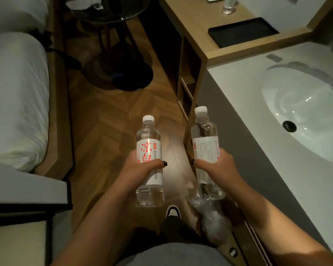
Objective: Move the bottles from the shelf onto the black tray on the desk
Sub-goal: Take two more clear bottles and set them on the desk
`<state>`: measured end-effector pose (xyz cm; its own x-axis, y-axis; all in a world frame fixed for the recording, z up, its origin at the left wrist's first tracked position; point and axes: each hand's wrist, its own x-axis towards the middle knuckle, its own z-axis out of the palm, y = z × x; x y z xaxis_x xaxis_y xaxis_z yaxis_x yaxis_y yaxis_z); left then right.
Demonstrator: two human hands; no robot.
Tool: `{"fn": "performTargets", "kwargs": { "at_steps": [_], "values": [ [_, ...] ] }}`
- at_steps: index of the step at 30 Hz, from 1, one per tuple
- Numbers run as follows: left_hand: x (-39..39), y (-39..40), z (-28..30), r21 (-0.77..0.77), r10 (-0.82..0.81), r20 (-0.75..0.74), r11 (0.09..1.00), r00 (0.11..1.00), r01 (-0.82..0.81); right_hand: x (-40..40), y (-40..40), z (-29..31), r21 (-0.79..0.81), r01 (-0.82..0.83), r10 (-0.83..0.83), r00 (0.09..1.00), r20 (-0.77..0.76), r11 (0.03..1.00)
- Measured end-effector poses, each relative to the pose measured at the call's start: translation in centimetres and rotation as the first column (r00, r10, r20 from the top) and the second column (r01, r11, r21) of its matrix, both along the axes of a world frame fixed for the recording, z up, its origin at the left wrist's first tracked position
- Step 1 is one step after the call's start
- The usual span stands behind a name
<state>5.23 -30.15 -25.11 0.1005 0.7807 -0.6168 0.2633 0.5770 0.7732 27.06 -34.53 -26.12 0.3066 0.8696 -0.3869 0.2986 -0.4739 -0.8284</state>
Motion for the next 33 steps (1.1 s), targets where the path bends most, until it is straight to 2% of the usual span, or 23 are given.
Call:
{"fn": "performTargets", "kwargs": {
  "at_steps": [6, 9, 11, 16, 23, 33],
  "values": [
    [0.3, 7.7, -0.1, -0.001, 0.004, 0.011, 1.000, 1.000, -0.004, -0.7, 7.3, 1.7, 0.028, -0.066, 0.067, 0.997, -0.049, 0.997],
    [0.0, 12.5, -0.4, -0.009, -0.025, 0.021, 1.000, 0.999, 0.025, -1.4, 11.4, 2.1, 0.038, -0.075, 0.076, 0.997, -0.016, 0.996],
    [-0.5, 16.0, -0.8, -0.031, -0.041, 0.023, 0.999, 0.999, 0.042, -1.8, 14.4, 2.1, 0.038, -0.046, 0.046, 0.999, 0.003, 0.998],
    [-1.2, 25.7, -0.5, -0.045, -0.166, -0.003, 0.985, 0.986, 0.166, -2.6, 22.0, 1.6, 0.009, 0.133, -0.132, 0.988, -0.080, 0.991],
    [0.5, 38.7, 1.0, 0.016, -0.293, -0.033, 0.956, 0.956, 0.294, -2.9, 32.6, 2.5, 0.065, 0.270, -0.258, 0.955, -0.145, 0.961],
    [9.1, 53.5, 2.3, 0.050, -0.322, 0.029, 0.946, 0.946, 0.320, 4.3, 46.7, 3.0, 0.103, 0.268, -0.253, 0.957, -0.139, 0.958]
  ]
}}
